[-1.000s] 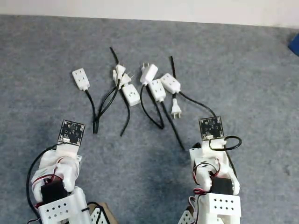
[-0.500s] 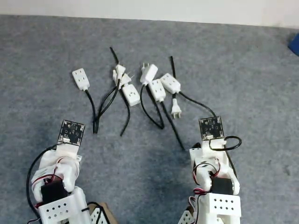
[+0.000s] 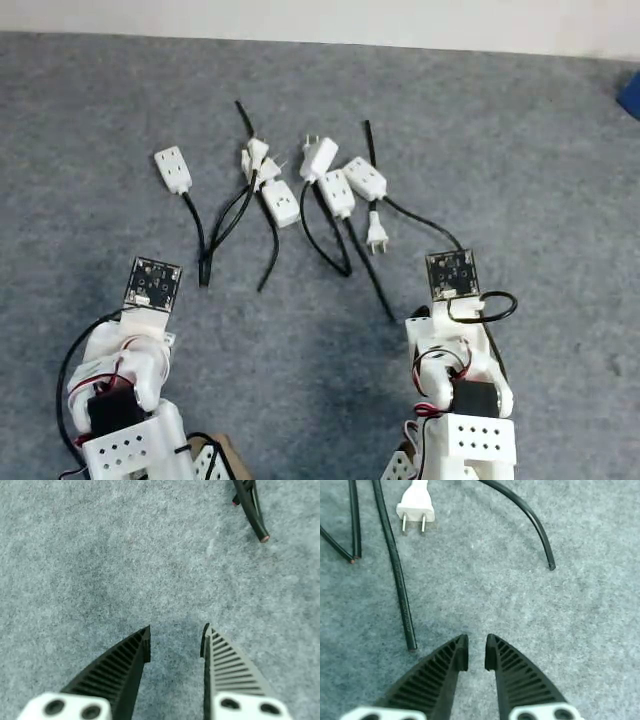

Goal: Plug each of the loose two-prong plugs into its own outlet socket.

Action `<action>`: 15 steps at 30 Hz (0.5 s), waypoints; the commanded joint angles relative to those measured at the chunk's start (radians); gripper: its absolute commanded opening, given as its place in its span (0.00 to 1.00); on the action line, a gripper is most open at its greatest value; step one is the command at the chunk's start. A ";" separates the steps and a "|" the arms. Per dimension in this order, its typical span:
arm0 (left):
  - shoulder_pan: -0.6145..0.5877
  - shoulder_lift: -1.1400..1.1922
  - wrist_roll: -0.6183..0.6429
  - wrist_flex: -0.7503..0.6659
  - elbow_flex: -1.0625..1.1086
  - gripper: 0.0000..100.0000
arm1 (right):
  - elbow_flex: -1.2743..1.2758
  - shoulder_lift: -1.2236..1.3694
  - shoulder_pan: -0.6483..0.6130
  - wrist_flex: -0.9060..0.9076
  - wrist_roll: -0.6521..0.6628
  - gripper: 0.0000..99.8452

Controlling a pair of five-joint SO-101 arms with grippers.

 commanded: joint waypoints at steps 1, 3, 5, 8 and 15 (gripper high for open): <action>-0.007 -0.005 -0.009 0.003 0.015 0.18 | 0.137 -0.015 0.004 0.005 0.008 0.07; -0.007 -0.005 -0.009 0.003 0.015 0.18 | 0.137 -0.015 0.004 0.005 0.008 0.07; -0.007 -0.005 -0.009 0.003 0.015 0.18 | 0.137 -0.015 0.004 0.005 0.008 0.07; -0.007 -0.005 -0.009 0.003 0.015 0.18 | 0.137 -0.015 -0.002 0.005 0.006 0.07; 0.085 -0.012 -0.009 0.003 0.015 0.18 | 0.137 -0.016 -0.002 0.005 0.005 0.07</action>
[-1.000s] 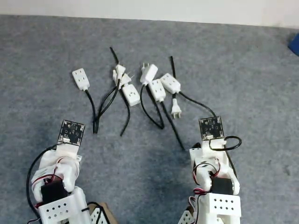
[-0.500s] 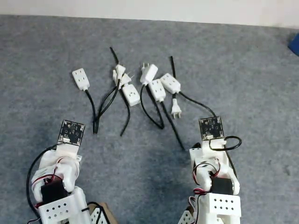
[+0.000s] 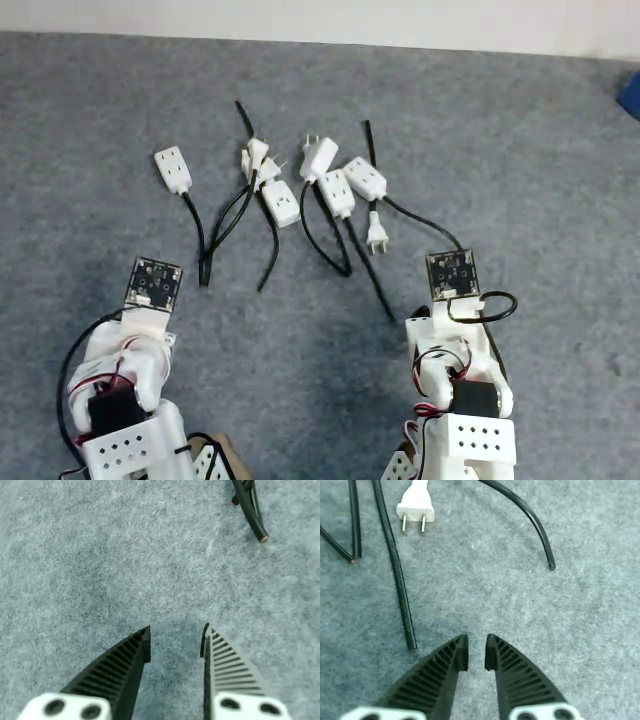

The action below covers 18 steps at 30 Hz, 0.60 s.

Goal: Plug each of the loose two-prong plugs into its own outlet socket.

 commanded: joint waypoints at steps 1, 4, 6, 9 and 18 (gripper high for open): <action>0.061 -0.012 -0.009 0.003 0.015 0.18 | 0.137 -0.019 -0.002 0.005 0.008 0.07; 0.062 -0.012 -0.009 -0.003 0.015 0.18 | 0.137 -0.021 -0.002 0.004 0.008 0.07; 0.062 -0.012 -0.008 -0.003 0.015 0.18 | 0.137 -0.015 -0.001 0.005 0.008 0.07; 0.062 -0.012 -0.009 0.012 0.015 0.18 | 0.137 -0.021 -0.002 0.041 0.008 0.07; 0.062 -0.012 -0.012 0.095 0.015 0.18 | 0.137 -0.021 0.004 0.061 0.009 0.07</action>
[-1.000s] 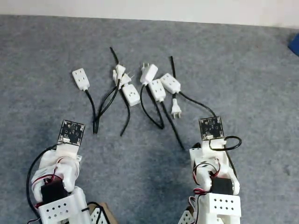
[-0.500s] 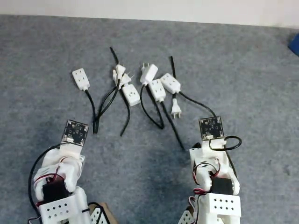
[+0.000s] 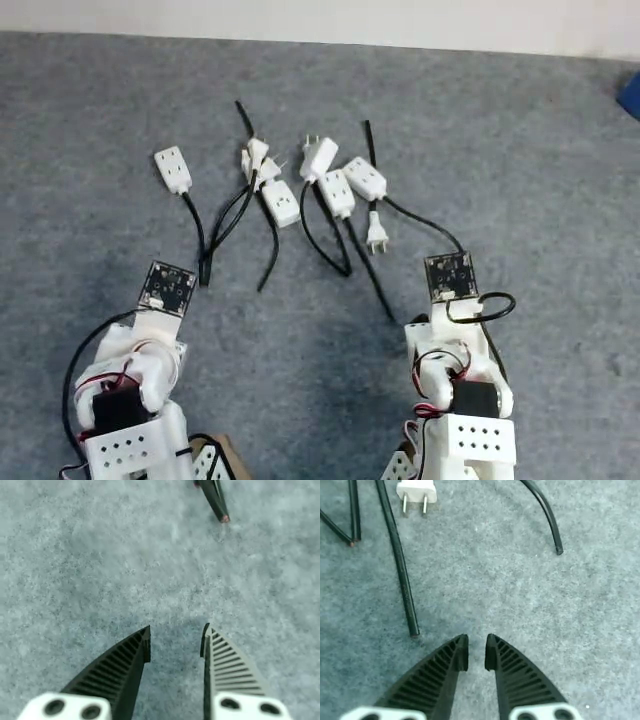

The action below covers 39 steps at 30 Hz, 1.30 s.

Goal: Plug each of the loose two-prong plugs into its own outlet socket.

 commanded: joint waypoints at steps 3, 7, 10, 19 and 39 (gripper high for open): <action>0.018 -0.012 -0.012 0.002 0.015 0.18 | 0.136 -0.018 0.007 0.002 0.049 0.07; 0.013 -0.012 -0.012 -0.057 0.015 0.18 | 0.120 -0.018 0.073 0.004 0.229 0.07; 0.012 -0.013 -0.012 -0.126 0.015 0.18 | 0.041 -0.018 0.134 0.007 0.201 0.07; 0.010 -0.004 -0.003 -0.206 -0.209 0.18 | -0.415 -0.008 0.073 0.318 0.144 0.07; 0.133 1.274 0.152 0.362 -1.534 0.18 | -1.064 0.839 -0.105 0.495 0.021 0.07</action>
